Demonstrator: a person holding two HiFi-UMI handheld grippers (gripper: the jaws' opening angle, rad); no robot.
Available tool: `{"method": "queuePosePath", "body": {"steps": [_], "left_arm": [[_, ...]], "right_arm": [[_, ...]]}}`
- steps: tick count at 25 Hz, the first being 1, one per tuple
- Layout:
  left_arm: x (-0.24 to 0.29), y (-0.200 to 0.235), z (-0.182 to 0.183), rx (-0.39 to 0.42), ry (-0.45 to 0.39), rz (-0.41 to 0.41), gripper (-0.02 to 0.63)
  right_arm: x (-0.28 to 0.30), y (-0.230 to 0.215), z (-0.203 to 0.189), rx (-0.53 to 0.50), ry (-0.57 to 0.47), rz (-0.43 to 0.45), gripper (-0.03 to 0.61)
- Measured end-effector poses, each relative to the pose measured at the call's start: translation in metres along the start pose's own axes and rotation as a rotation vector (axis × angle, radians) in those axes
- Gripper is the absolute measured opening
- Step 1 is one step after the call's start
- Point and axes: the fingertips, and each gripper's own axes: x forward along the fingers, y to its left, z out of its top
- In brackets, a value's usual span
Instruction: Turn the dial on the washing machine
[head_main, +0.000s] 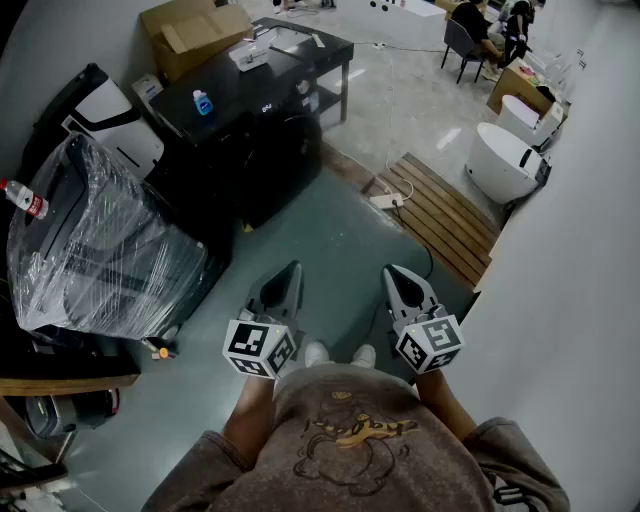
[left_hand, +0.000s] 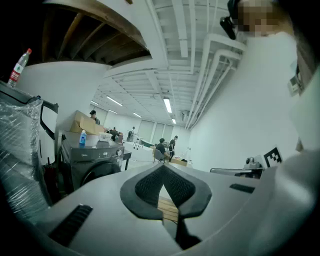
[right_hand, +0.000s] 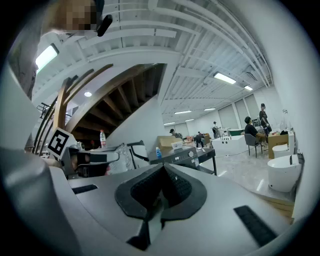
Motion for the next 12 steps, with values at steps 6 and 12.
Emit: {"method": "queuePosePath", "body": {"steps": [6, 12], "left_arm": [[-0.003, 0.011, -0.002, 0.007, 0.004, -0.03, -0.008], [-0.005, 0.034, -0.011, 0.013, 0.022, -0.07, -0.008]], "right_arm": [[0.011, 0.013, -0.007, 0.019, -0.015, -0.013, 0.0], [0.023, 0.025, -0.016, 0.012, -0.033, -0.041, 0.0]]}}
